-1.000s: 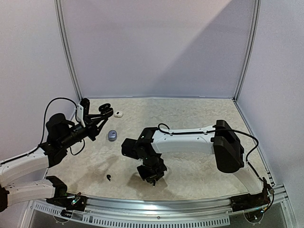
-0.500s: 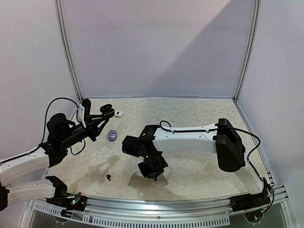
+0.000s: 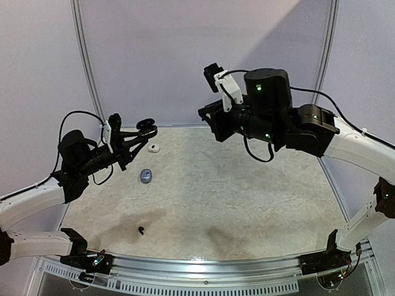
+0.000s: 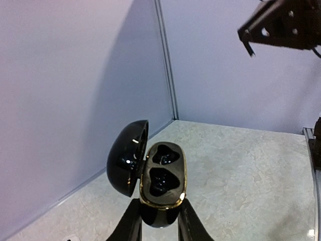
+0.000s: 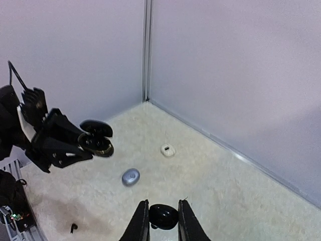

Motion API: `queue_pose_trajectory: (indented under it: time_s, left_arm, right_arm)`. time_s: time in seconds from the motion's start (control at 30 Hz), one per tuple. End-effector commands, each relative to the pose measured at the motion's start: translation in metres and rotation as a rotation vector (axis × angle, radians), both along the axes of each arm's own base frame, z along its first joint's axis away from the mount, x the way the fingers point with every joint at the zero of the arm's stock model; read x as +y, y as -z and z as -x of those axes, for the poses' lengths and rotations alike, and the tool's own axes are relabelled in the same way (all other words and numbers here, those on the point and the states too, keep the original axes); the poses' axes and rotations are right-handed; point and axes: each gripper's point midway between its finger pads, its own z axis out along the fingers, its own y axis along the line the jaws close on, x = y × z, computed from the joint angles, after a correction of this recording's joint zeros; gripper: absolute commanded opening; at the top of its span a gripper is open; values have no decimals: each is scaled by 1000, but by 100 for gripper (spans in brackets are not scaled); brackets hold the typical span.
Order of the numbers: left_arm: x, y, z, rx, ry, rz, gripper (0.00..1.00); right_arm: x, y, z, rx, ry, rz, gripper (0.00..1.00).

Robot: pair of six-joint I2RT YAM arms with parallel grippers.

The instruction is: Insert the wireless bluetooth earbuds into the charging case

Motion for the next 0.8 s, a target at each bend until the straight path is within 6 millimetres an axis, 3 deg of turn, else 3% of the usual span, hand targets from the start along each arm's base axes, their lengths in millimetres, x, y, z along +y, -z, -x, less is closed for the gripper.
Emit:
queue_pose_trajectory:
  time_s: [0.0, 0.1, 0.2, 0.37, 0.43, 0.67, 0.77]
  left_arm:
    - [-8, -16, 2, -128, 64, -16, 0]
    - [-13, -31, 2, -163, 80, 7, 0]
    - [-17, -43, 9, -160, 111, 11, 0]
    - [-27, -45, 36, -68, 240, -30, 0]
    - [-29, -43, 47, -68, 264, -75, 0]
    - [-28, -28, 41, -119, 233, -95, 0]
    - [-28, -39, 34, -132, 211, -33, 0]
  right_arm:
    - [23, -51, 2, -256, -103, -70, 0]
    - [39, -68, 13, -299, -204, -90, 0]
    - [41, -82, 21, -347, -249, -117, 0]
    - [47, -75, 37, -421, -360, -92, 0]
    - [48, -81, 45, -470, -400, -111, 0]
    - [55, -81, 58, -538, -461, -178, 0]
    - [60, -83, 66, -570, -481, -188, 0]
